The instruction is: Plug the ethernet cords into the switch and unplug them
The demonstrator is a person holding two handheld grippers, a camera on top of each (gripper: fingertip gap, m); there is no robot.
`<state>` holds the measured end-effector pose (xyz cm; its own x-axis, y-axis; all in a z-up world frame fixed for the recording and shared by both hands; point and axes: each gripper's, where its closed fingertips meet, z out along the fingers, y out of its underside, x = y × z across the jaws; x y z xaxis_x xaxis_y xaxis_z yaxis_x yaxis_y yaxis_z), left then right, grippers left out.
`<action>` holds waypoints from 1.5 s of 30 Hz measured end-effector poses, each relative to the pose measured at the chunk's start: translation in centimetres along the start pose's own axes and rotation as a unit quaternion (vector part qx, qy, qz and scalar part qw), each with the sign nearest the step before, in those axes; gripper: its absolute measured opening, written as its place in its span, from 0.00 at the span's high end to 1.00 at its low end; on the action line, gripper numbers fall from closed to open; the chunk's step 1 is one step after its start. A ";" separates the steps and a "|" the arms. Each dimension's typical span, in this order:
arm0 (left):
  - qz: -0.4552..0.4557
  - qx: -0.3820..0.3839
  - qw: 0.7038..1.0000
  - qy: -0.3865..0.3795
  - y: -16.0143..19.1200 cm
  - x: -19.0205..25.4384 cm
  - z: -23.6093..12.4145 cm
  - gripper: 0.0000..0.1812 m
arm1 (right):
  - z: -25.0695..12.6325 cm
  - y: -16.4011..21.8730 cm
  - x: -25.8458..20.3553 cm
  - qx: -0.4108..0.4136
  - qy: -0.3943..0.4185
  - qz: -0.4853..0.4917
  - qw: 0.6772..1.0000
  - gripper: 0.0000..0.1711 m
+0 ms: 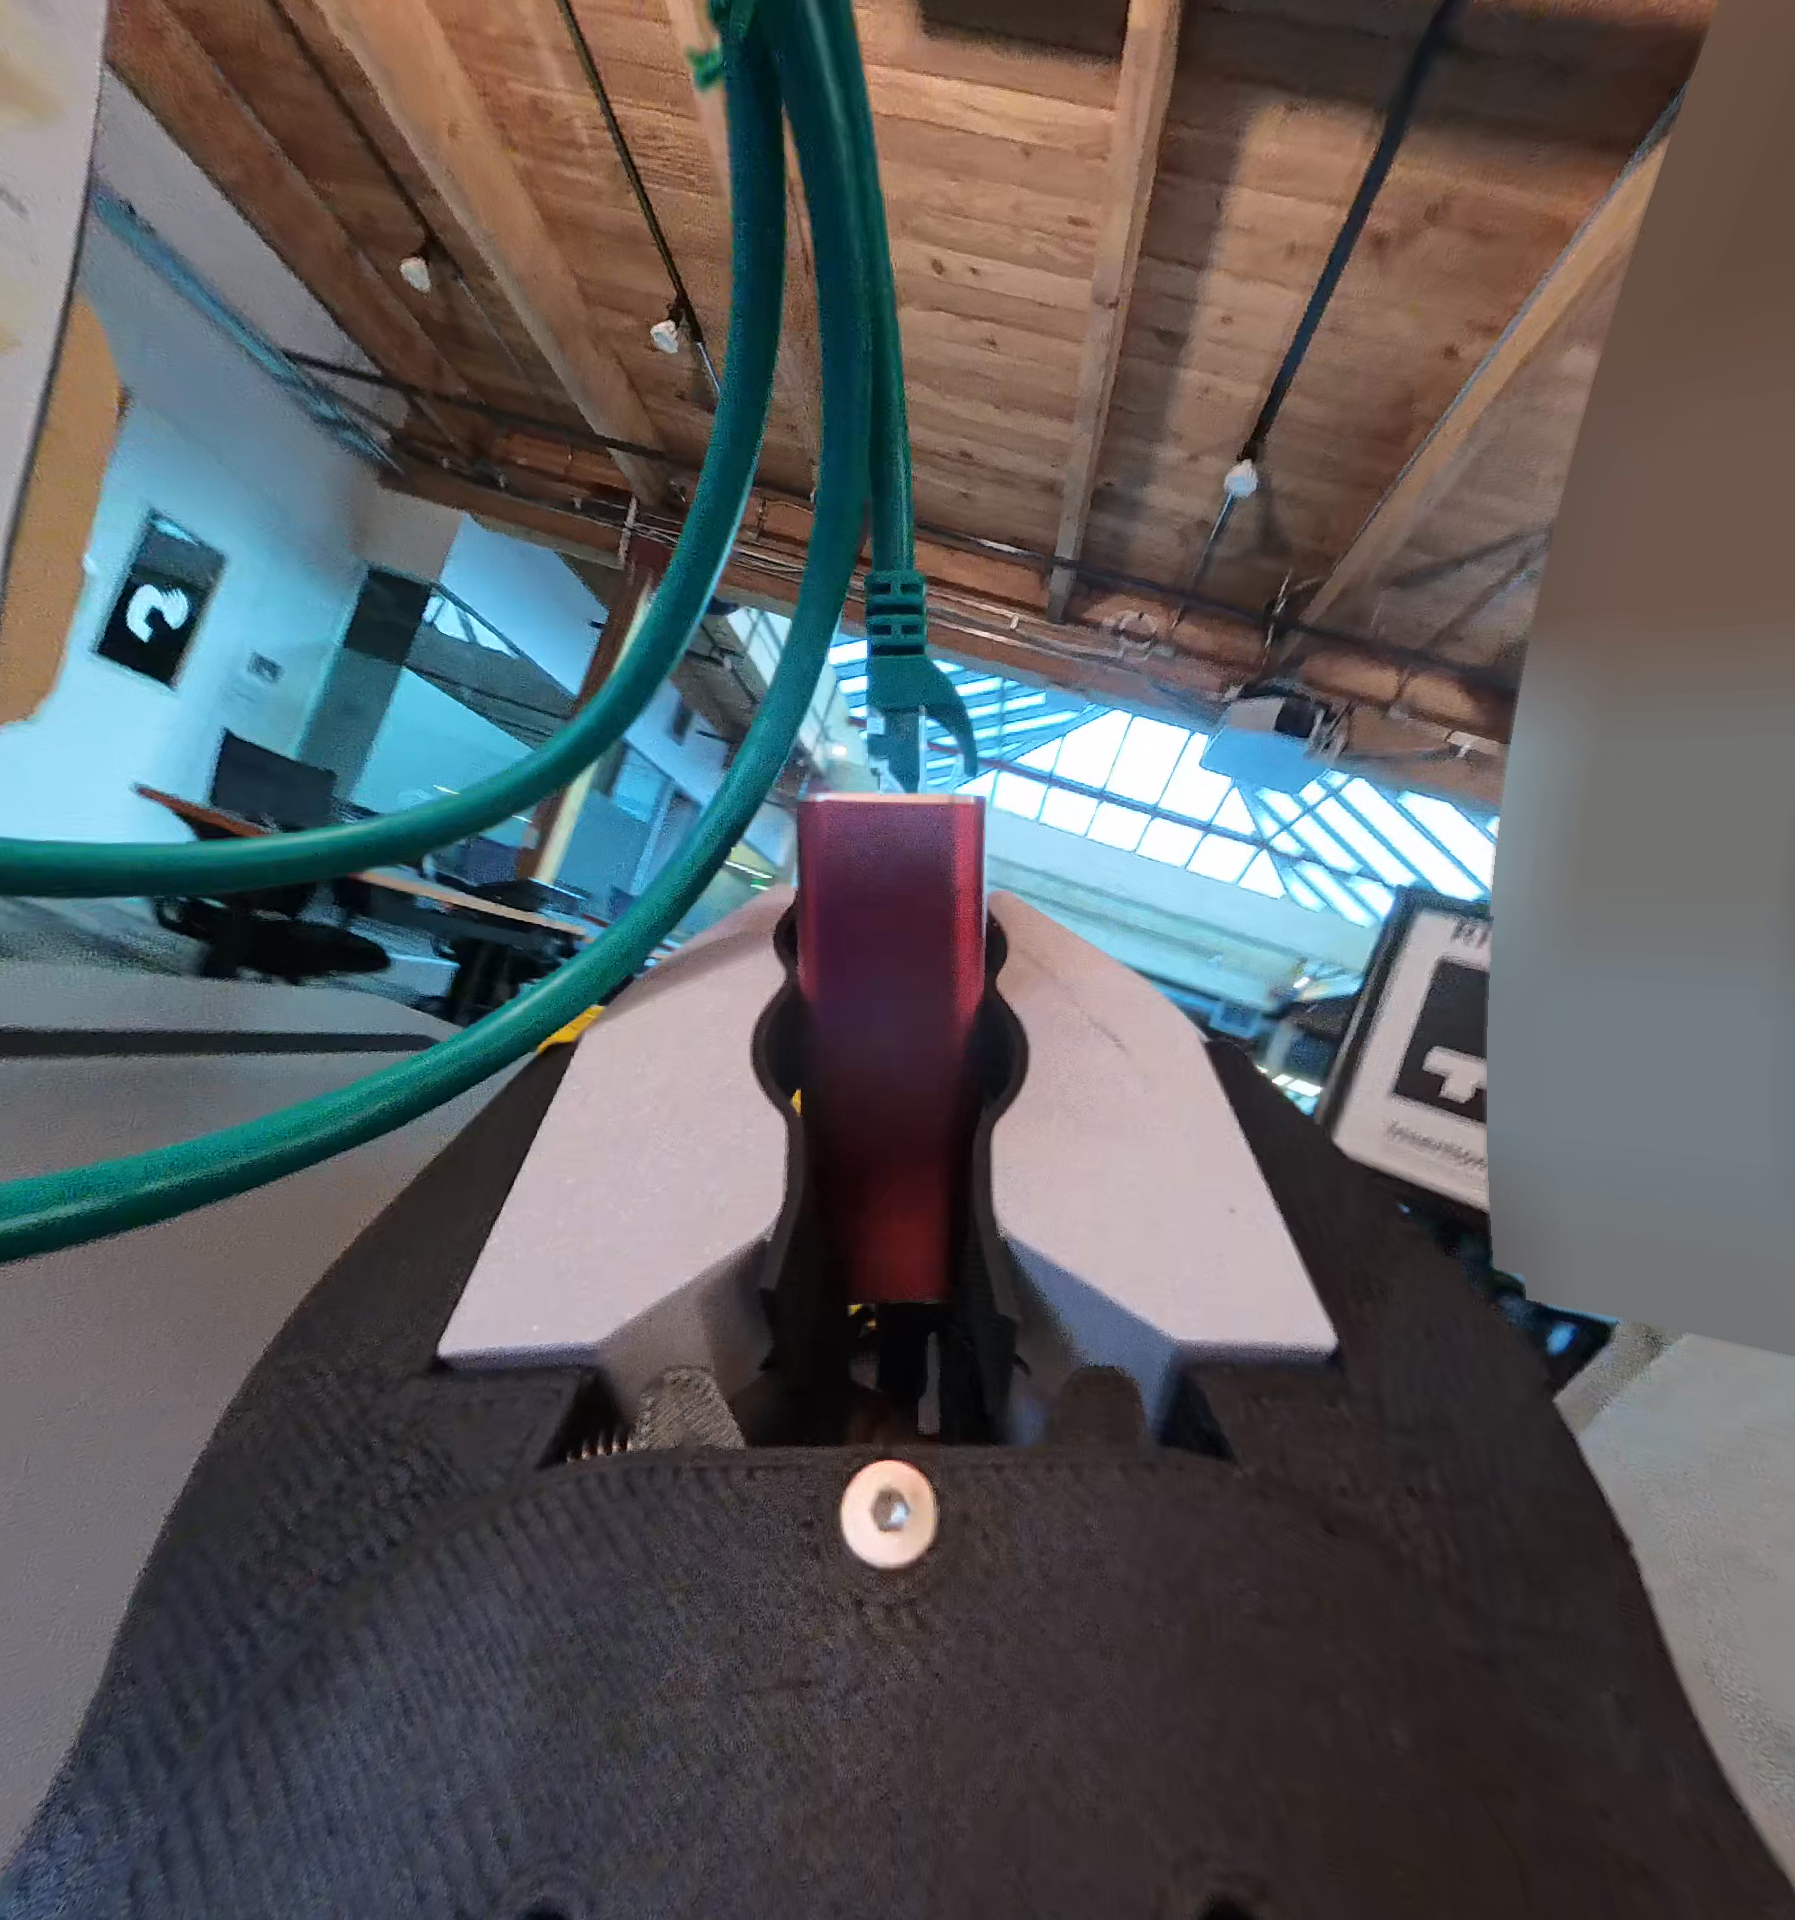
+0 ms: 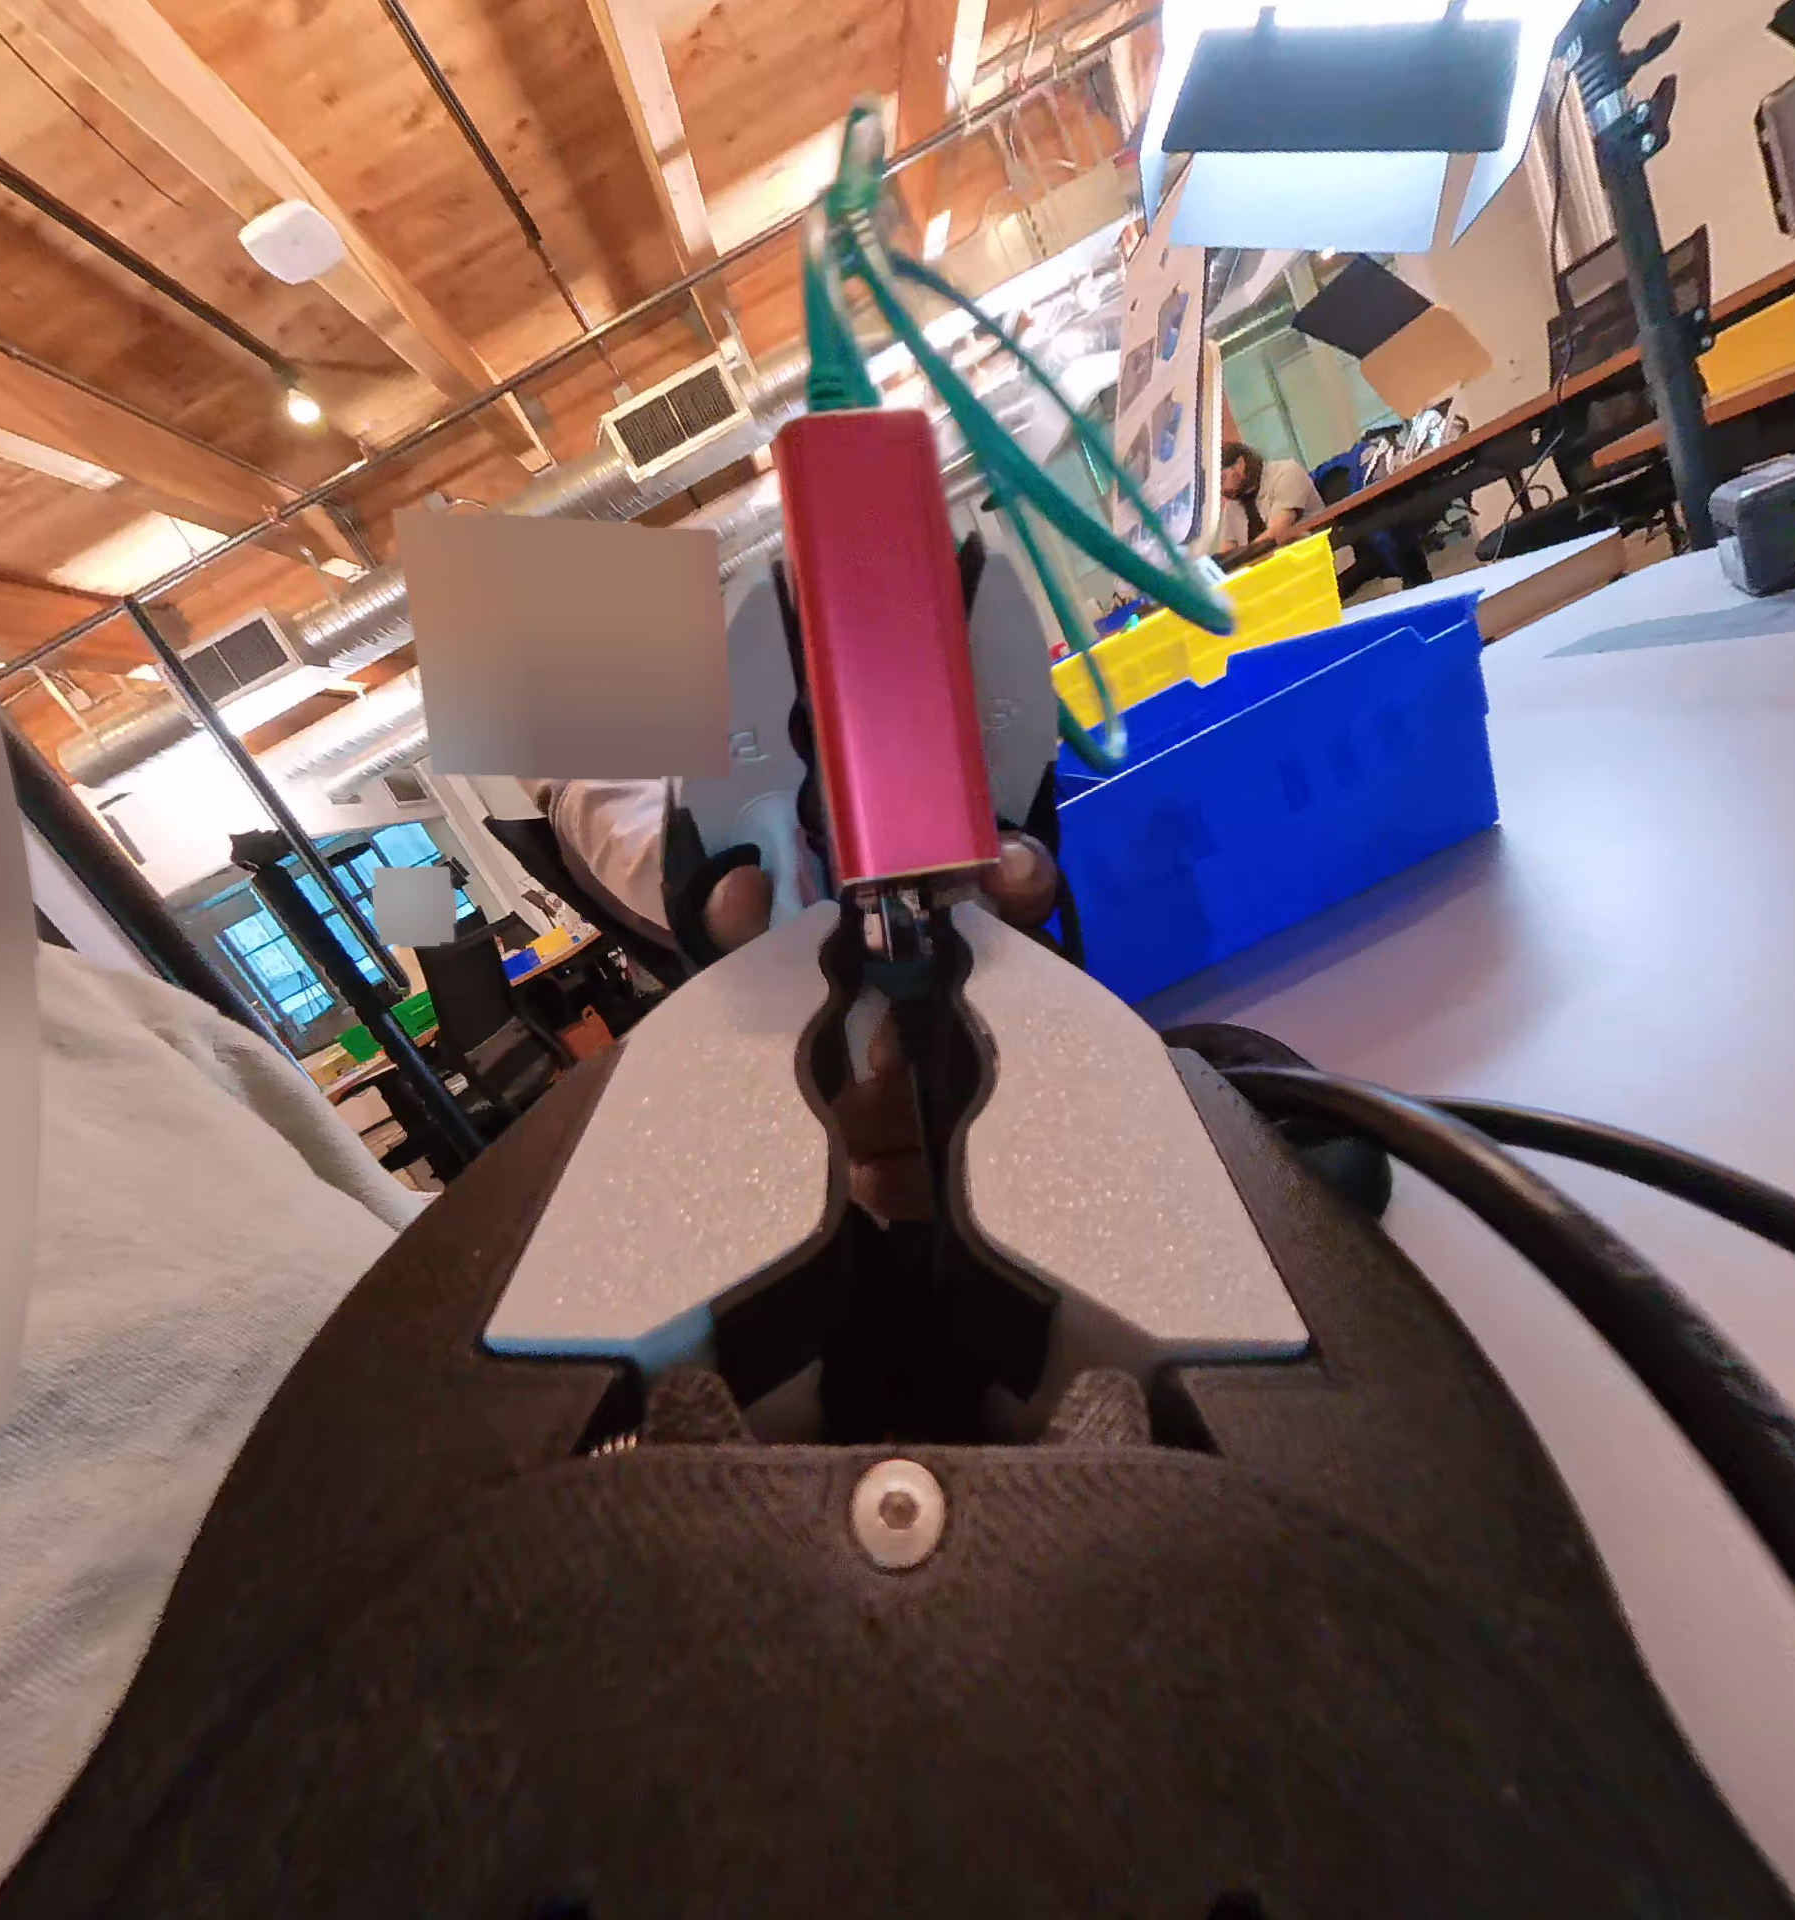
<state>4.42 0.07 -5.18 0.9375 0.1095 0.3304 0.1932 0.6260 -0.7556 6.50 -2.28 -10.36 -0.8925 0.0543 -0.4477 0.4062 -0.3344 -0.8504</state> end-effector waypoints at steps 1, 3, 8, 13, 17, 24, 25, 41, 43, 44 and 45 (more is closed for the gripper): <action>0.029 -0.005 1.000 -0.002 0.1 0.3 0.0 0.84 | -0.1 0.0 0.0 -0.001 -0.002 -0.004 1.000 0.92; 0.075 -0.010 0.997 0.003 0.2 0.9 0.1 0.83 | -0.2 -0.1 -0.2 -0.004 -0.012 -0.011 1.000 0.92; 0.128 -0.001 0.992 0.021 -0.2 2.0 0.0 0.83 | 0.0 0.0 -0.9 -0.008 -0.033 -0.016 0.999 0.91; 0.113 0.021 0.993 0.035 -0.8 2.3 -0.4 0.83 | 0.6 0.3 -1.2 -0.017 -0.035 -0.007 0.999 0.92; 0.155 0.034 0.987 0.034 -1.1 2.9 -0.5 0.83 | 0.7 0.2 -1.4 0.008 -0.049 0.033 0.998 0.92; 0.118 0.070 0.991 0.004 -2.5 1.6 -1.0 0.84 | 0.6 1.4 0.2 -0.057 0.028 -0.054 0.997 0.92; 0.104 0.131 0.986 -0.005 -4.8 1.3 -2.0 0.84 | -0.1 2.8 1.9 -0.105 0.085 -0.106 0.985 0.92; 0.087 -0.083 0.992 -0.043 0.4 -1.7 -1.1 0.84 | -11.7 -15.5 -8.8 0.115 0.062 -0.346 0.929 0.92; 0.086 -0.104 0.990 -0.045 1.2 -1.8 -0.9 0.84 | -14.9 -17.9 -8.9 0.125 0.108 -0.378 0.911 0.92; 0.083 -0.113 0.989 -0.046 1.6 -1.9 -0.9 0.83 | -16.5 -18.9 -8.5 0.125 0.137 -0.388 0.903 0.92; 0.079 -0.121 0.988 -0.048 1.9 -2.0 -0.9 0.83 | -18.2 -19.7 -7.6 0.120 0.168 -0.395 0.895 0.92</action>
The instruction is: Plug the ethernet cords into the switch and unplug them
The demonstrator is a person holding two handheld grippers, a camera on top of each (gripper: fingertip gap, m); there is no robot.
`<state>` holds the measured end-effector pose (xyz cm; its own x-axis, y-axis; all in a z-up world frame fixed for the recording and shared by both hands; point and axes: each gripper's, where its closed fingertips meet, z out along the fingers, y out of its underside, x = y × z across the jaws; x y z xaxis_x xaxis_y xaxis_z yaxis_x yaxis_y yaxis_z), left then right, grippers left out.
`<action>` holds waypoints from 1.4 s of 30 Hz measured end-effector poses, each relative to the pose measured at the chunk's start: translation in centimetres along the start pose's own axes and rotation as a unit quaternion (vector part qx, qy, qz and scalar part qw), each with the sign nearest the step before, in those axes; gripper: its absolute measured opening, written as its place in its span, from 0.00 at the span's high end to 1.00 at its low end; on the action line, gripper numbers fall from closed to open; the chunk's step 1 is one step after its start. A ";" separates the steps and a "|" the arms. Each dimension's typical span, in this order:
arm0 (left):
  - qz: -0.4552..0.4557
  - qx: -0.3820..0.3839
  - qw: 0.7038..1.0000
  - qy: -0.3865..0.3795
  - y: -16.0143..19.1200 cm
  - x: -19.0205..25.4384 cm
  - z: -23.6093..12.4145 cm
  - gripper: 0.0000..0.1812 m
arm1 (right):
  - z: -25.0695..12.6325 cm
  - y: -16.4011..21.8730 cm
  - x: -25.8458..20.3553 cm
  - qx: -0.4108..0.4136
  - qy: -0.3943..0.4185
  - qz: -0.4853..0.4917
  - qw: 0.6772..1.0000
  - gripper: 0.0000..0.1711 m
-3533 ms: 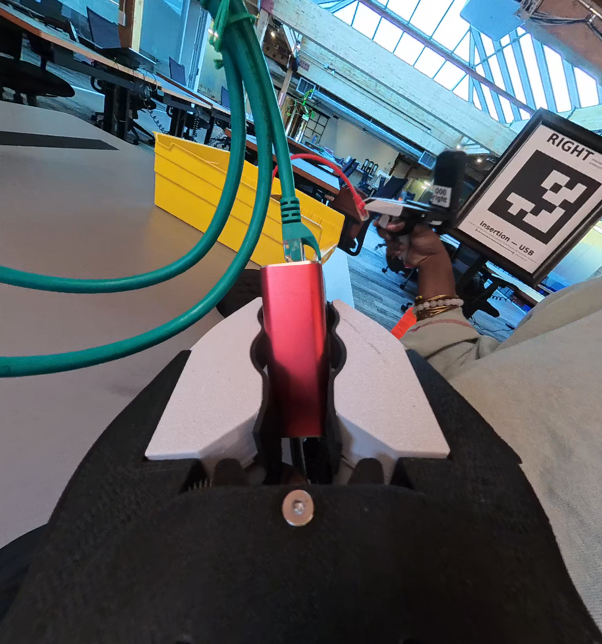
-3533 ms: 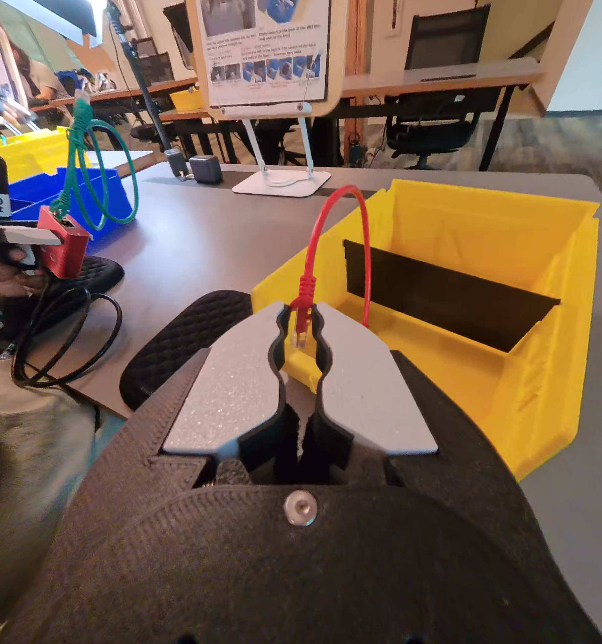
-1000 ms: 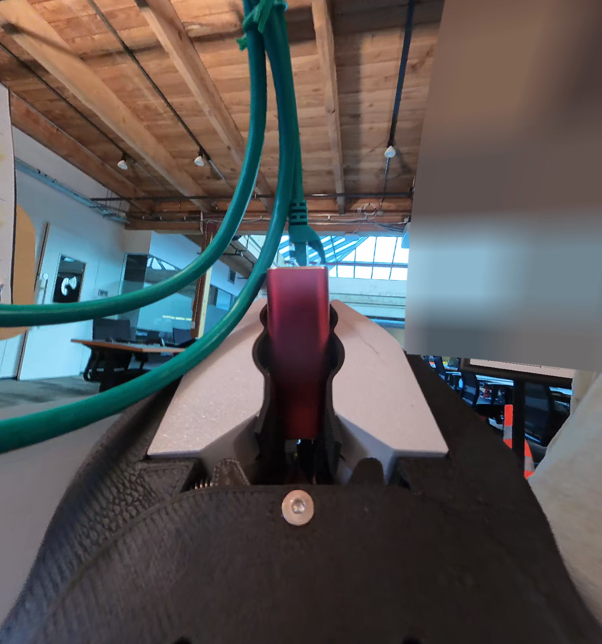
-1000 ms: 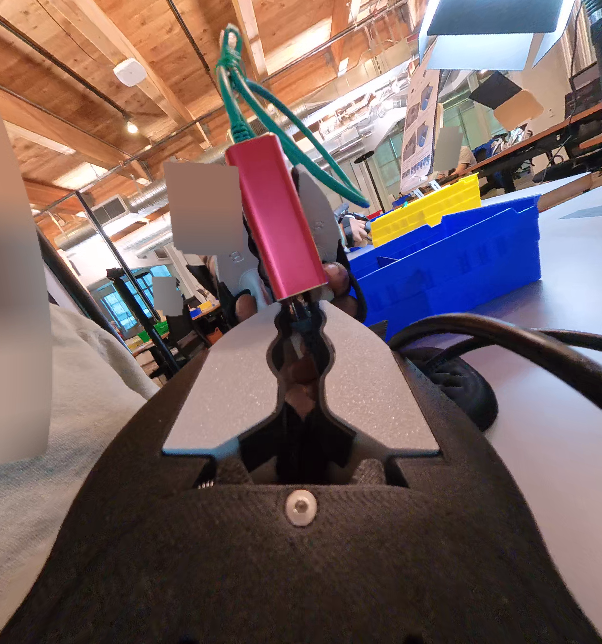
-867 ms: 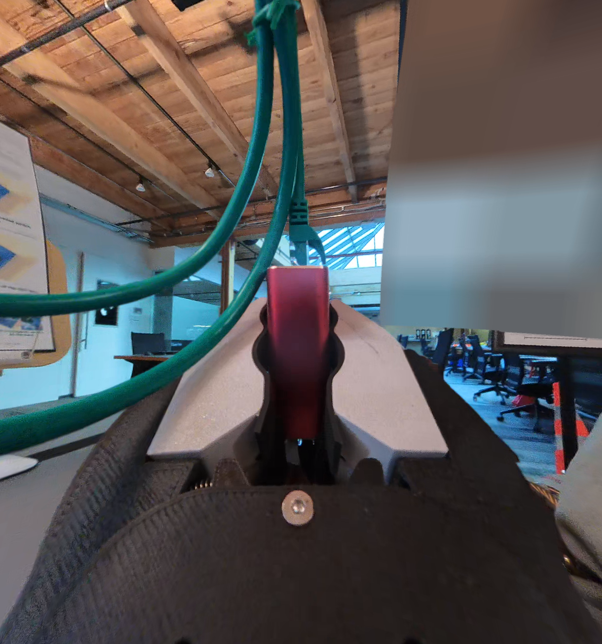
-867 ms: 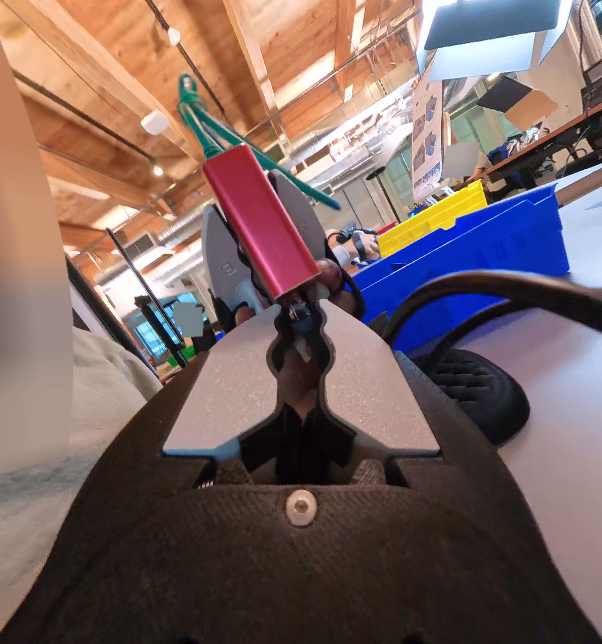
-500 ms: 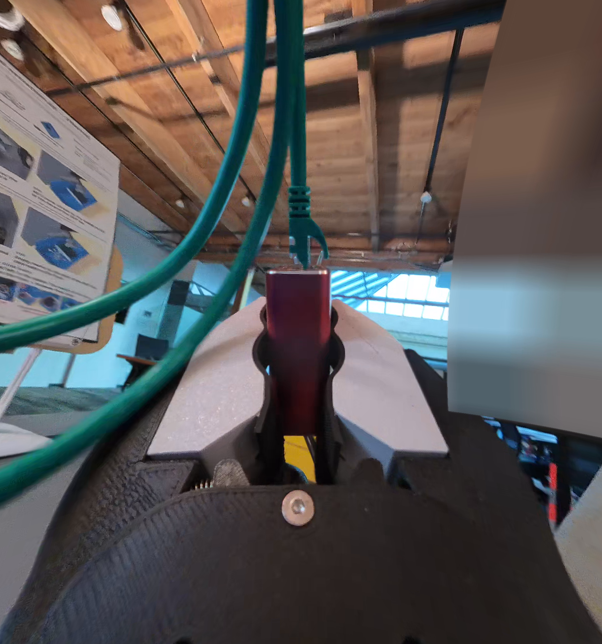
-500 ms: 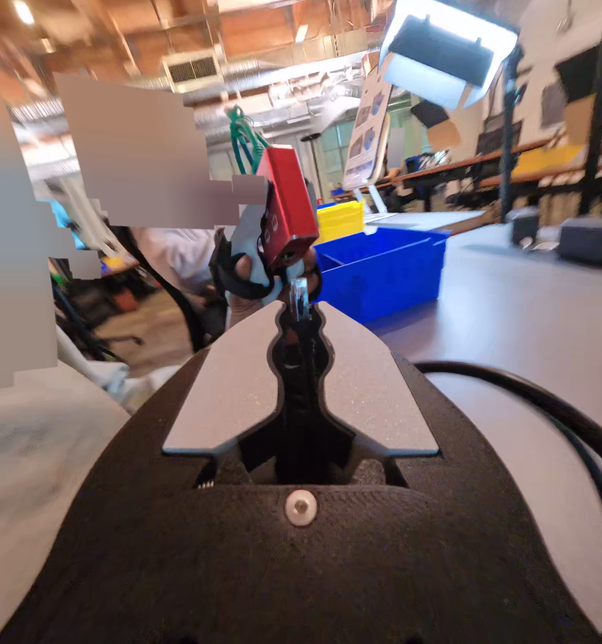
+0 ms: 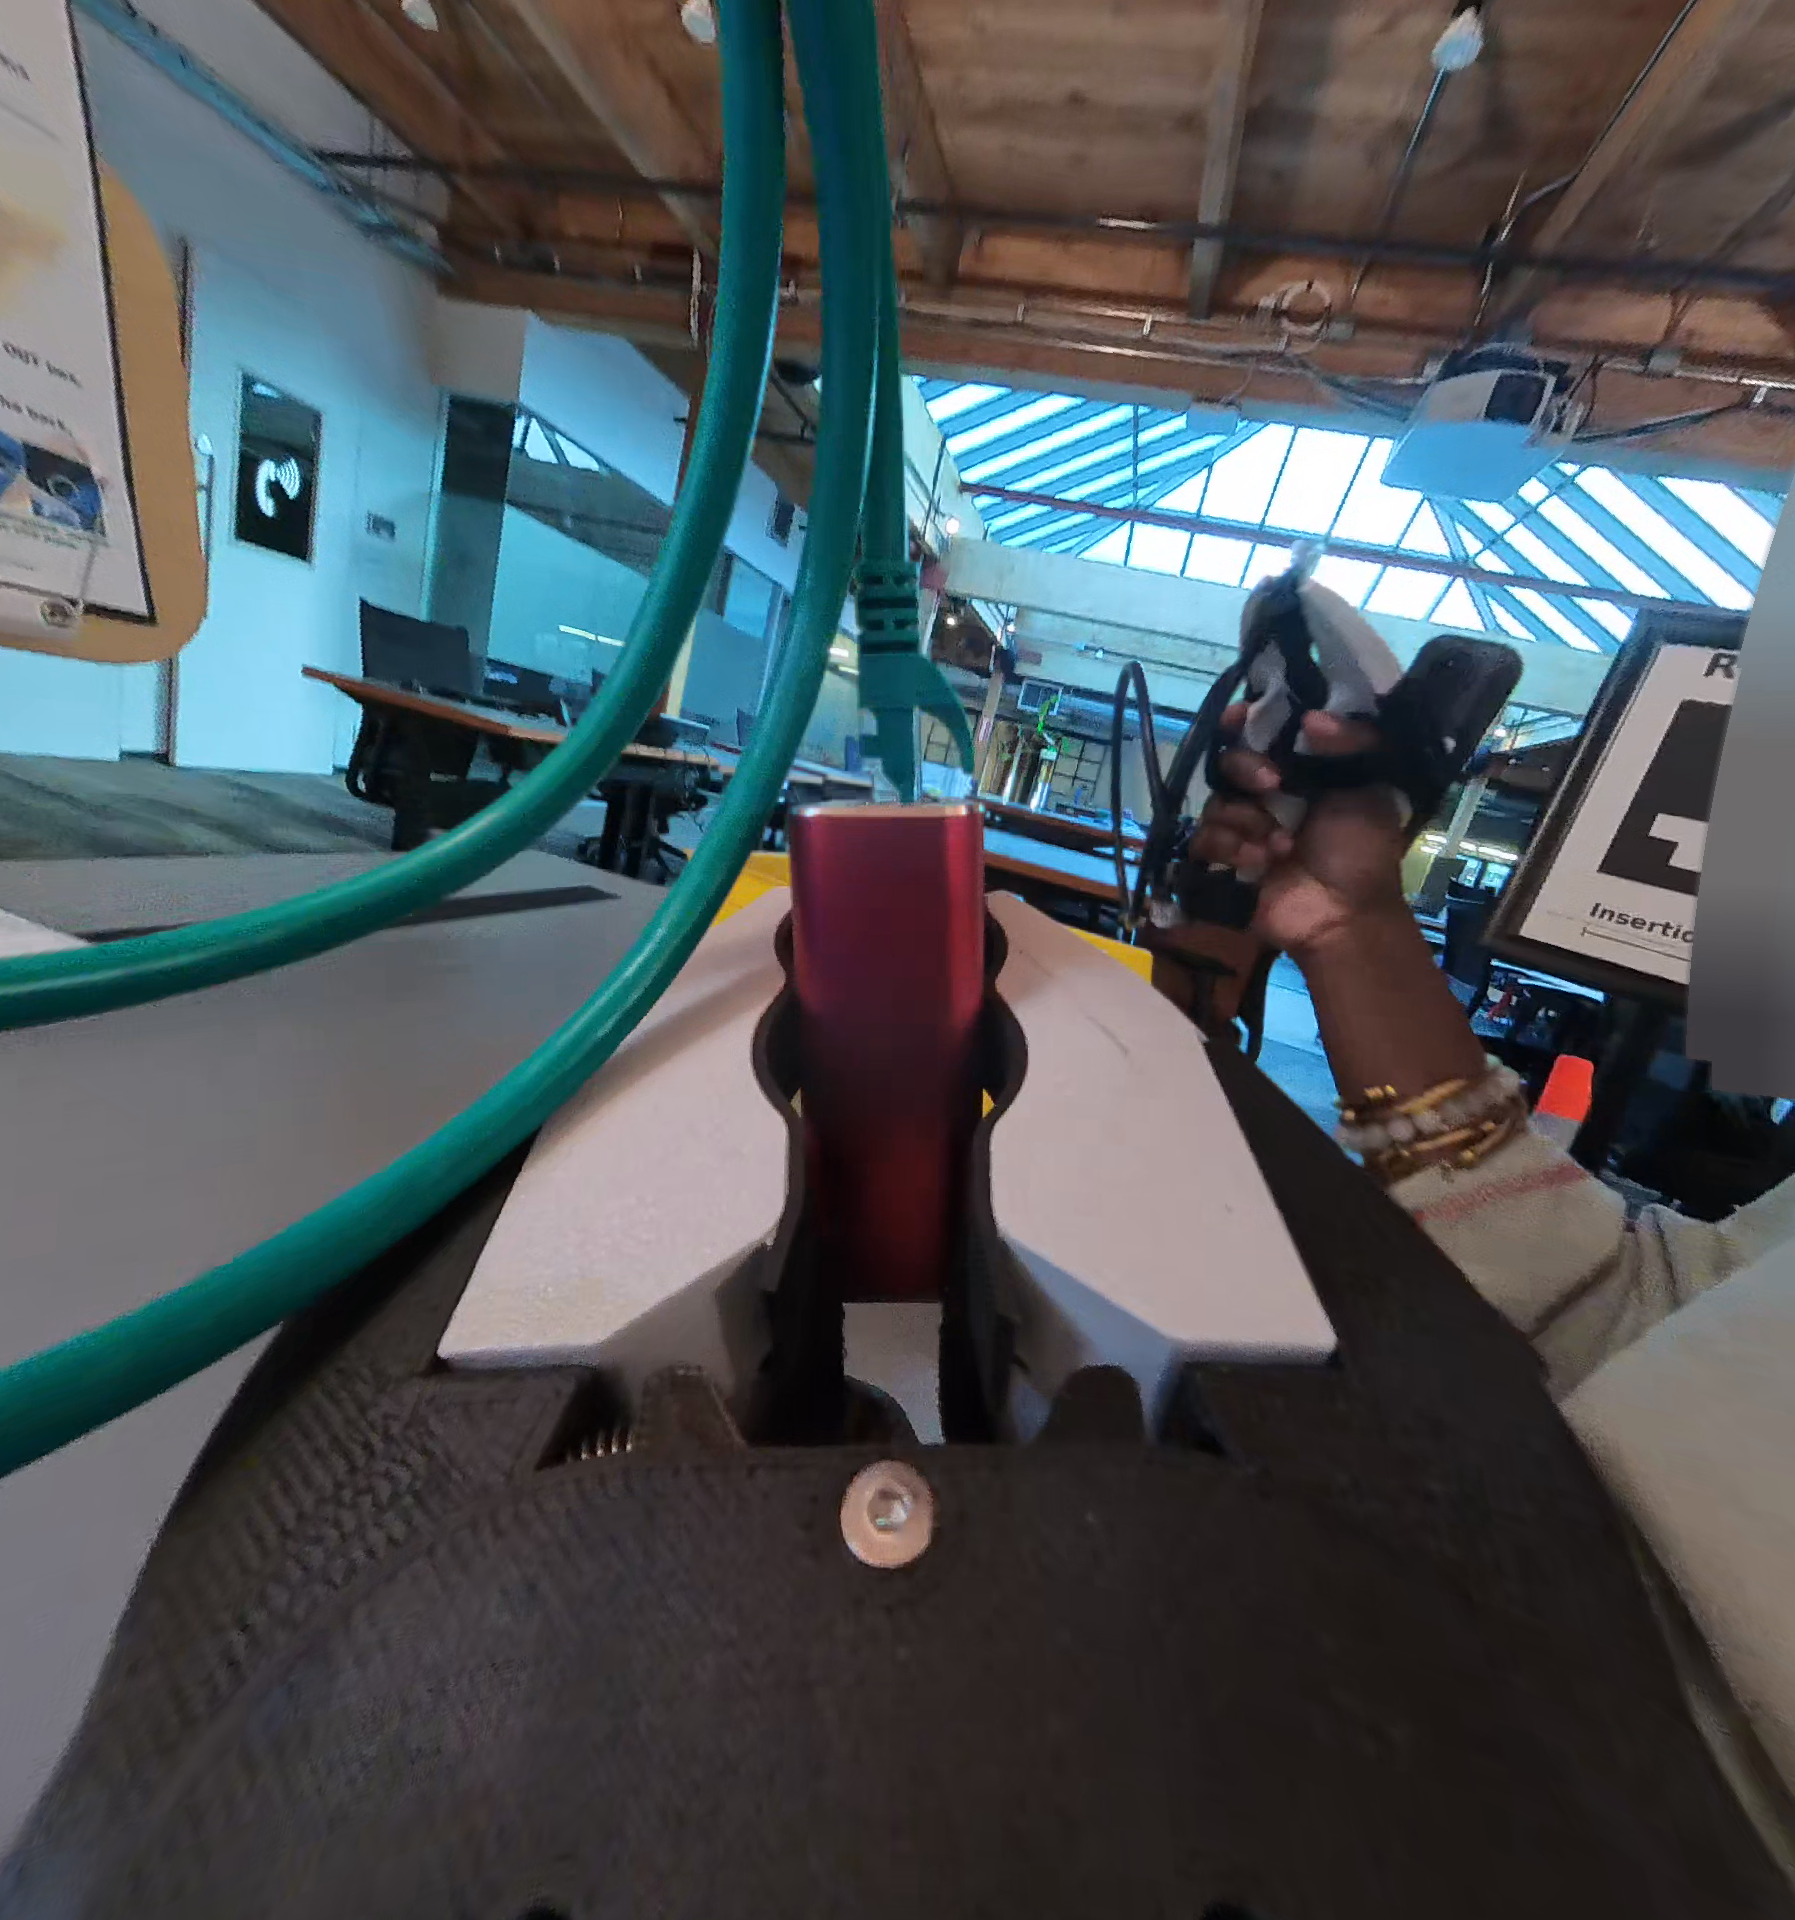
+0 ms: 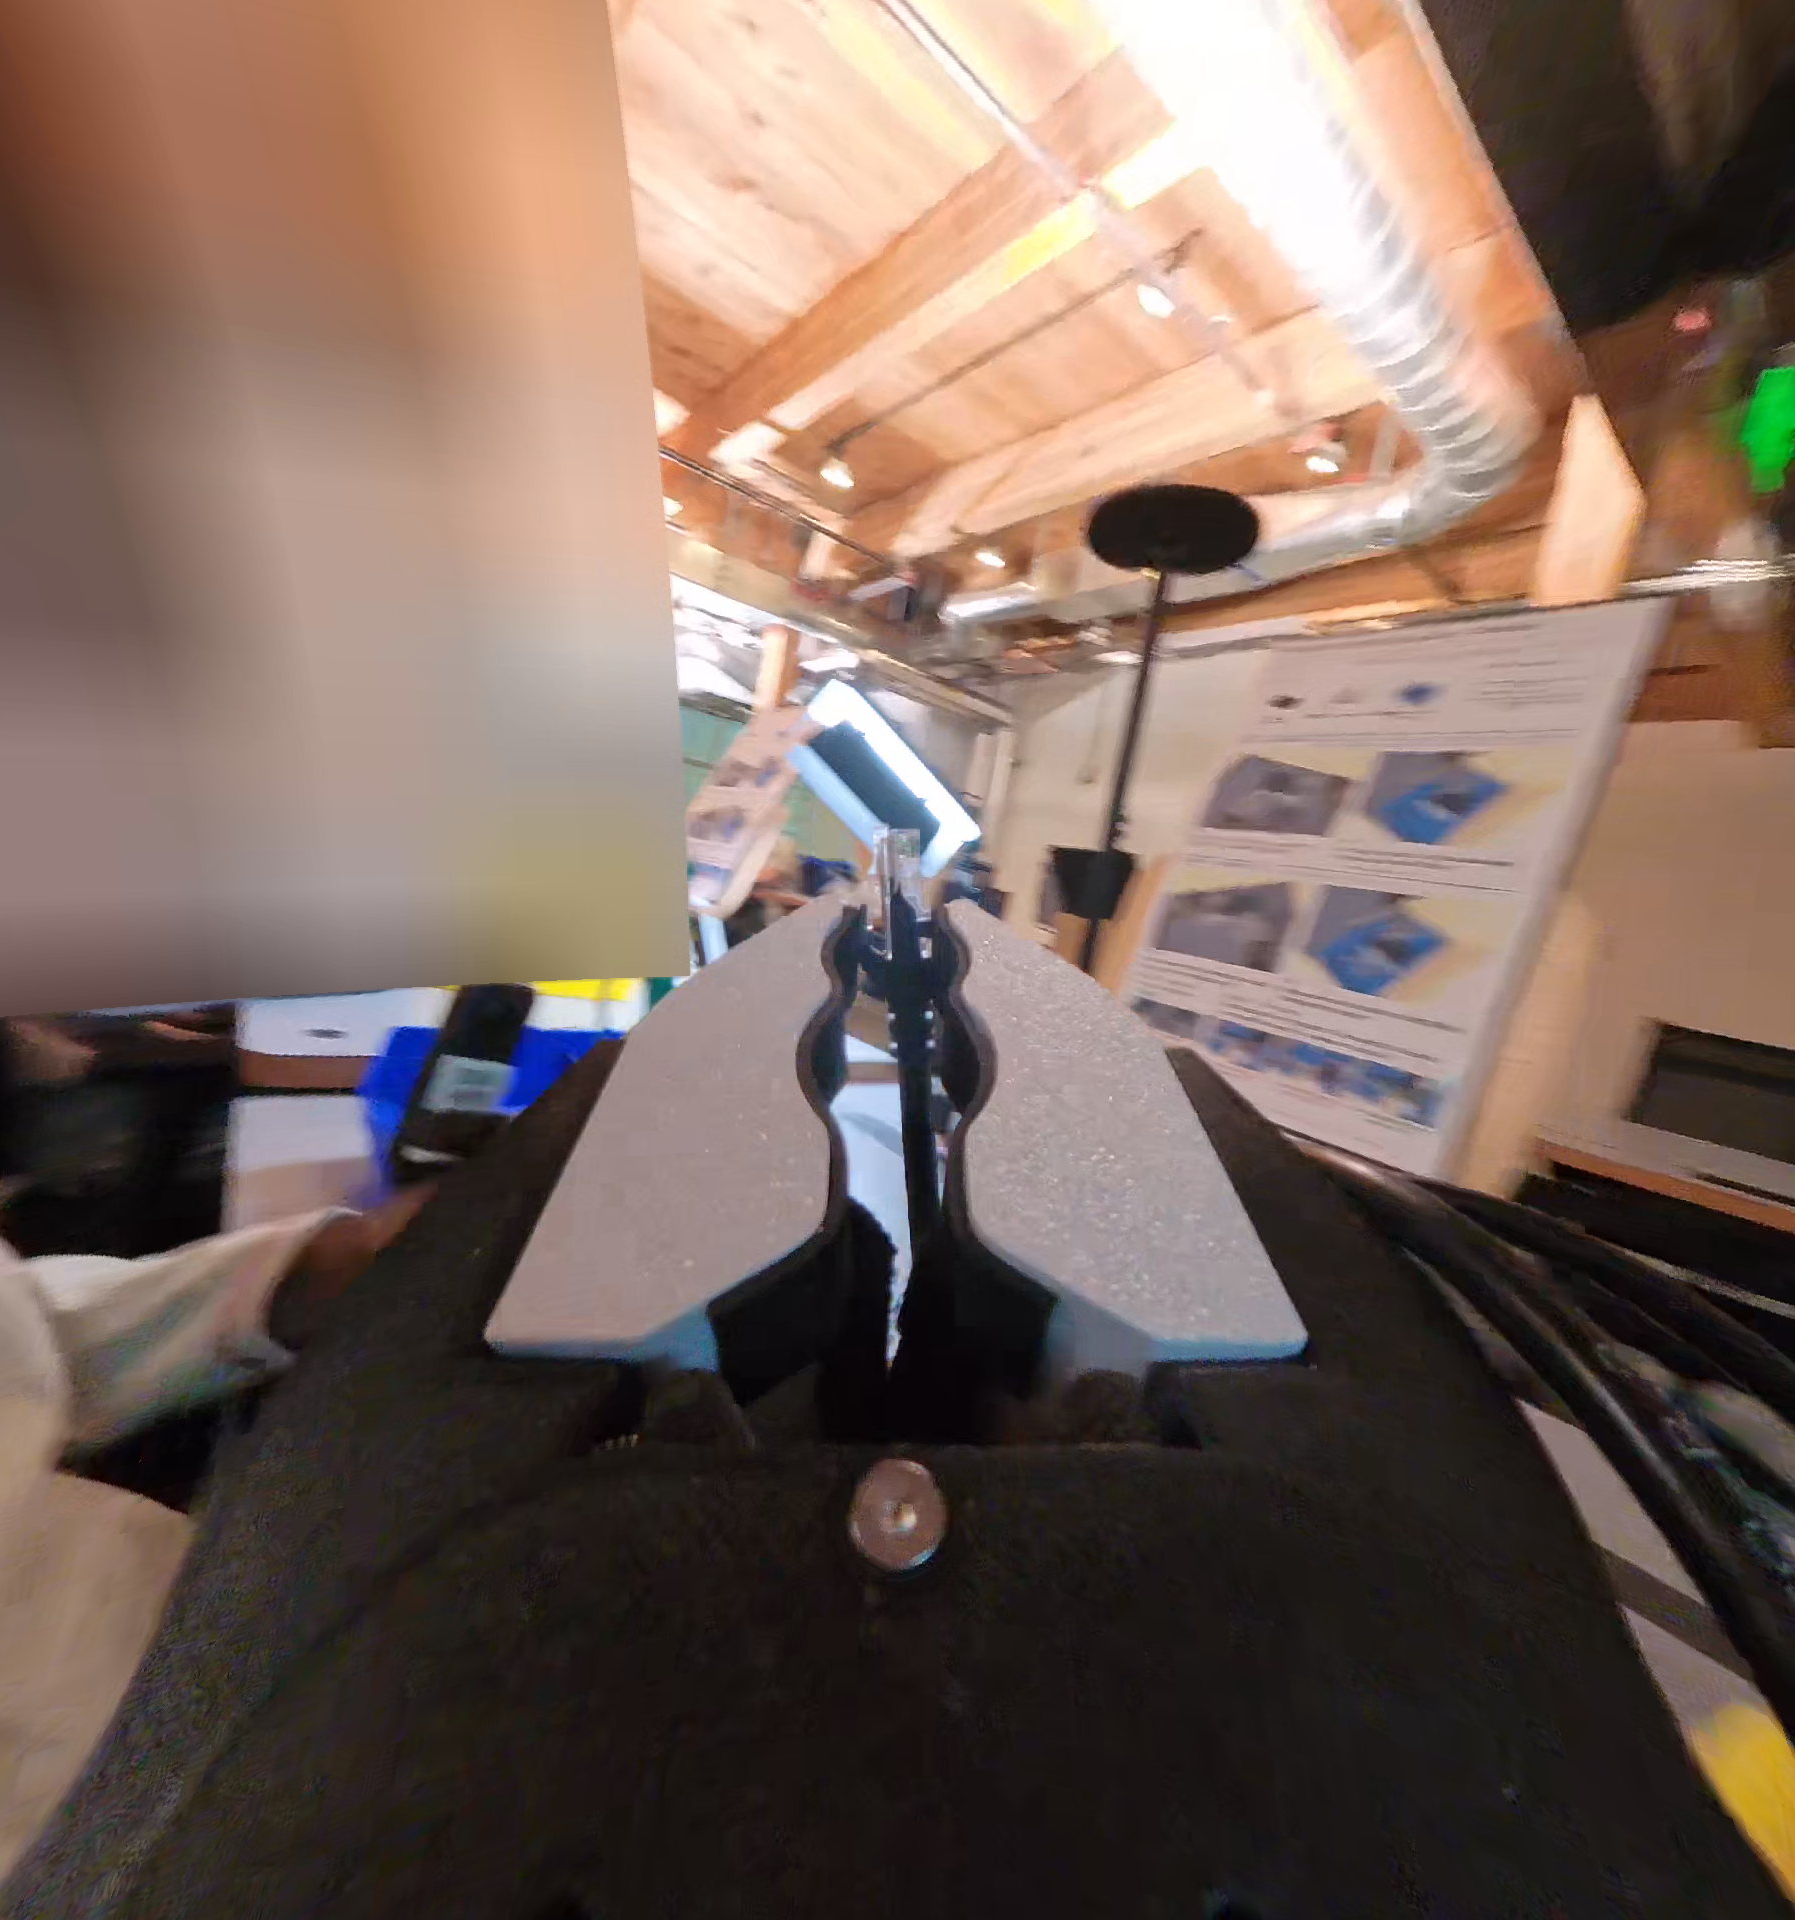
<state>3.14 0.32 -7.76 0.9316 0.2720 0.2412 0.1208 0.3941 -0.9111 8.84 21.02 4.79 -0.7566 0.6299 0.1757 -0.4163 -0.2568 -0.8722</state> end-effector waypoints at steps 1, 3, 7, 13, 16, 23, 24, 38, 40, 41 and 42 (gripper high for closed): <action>-0.004 -0.005 1.000 0.000 0.2 -0.1 0.1 0.83 | -1.1 0.5 1.7 -0.023 0.022 -0.005 0.999 0.92; -0.012 -0.011 1.000 -0.001 0.4 -0.1 0.1 0.83 | -3.2 2.3 5.0 -0.081 0.070 0.016 0.994 0.92; -0.020 -0.019 1.000 -0.006 0.7 -0.5 0.2 0.83 | -6.8 6.8 9.5 -0.179 0.160 0.049 0.969 0.92; -0.025 -0.044 0.999 0.001 1.5 -0.3 0.4 0.83 | -9.4 11.9 12.9 -0.232 0.211 0.113 0.943 0.92; -0.026 -0.061 0.998 -0.001 2.1 -0.3 0.5 0.83 | -9.8 14.1 13.1 -0.263 0.204 0.166 0.929 0.92; -0.029 -0.137 0.990 -0.001 4.5 -0.2 0.8 0.83 | -10.8 13.9 14.4 -0.306 0.303 0.131 0.893 0.72; -0.030 -0.145 0.989 0.004 4.7 0.0 0.8 0.83 | -10.6 13.0 14.4 -0.302 0.319 0.101 0.892 0.69; -0.019 -0.239 0.965 0.110 7.8 3.6 0.8 0.84 | 7.1 18.2 -12.0 -0.267 -0.248 0.220 0.905 0.68; -0.024 -0.242 0.963 0.116 7.8 3.8 0.7 0.84 | 7.6 18.8 -12.9 -0.264 -0.270 0.234 0.896 0.76; -0.026 -0.243 0.963 0.117 7.9 3.8 0.7 0.84 | 7.7 18.7 -13.0 -0.256 -0.276 0.245 0.894 0.79; -0.029 -0.243 0.962 0.118 7.9 3.9 0.7 0.84 | 7.8 18.6 -13.0 -0.246 -0.279 0.254 0.893 0.83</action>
<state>7.44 5.10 -13.77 0.9635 0.0323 0.2659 0.2676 -0.0710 -0.9609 6.98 2.37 -10.16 -0.9754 0.0248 -0.2193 0.2200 0.0346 -0.9749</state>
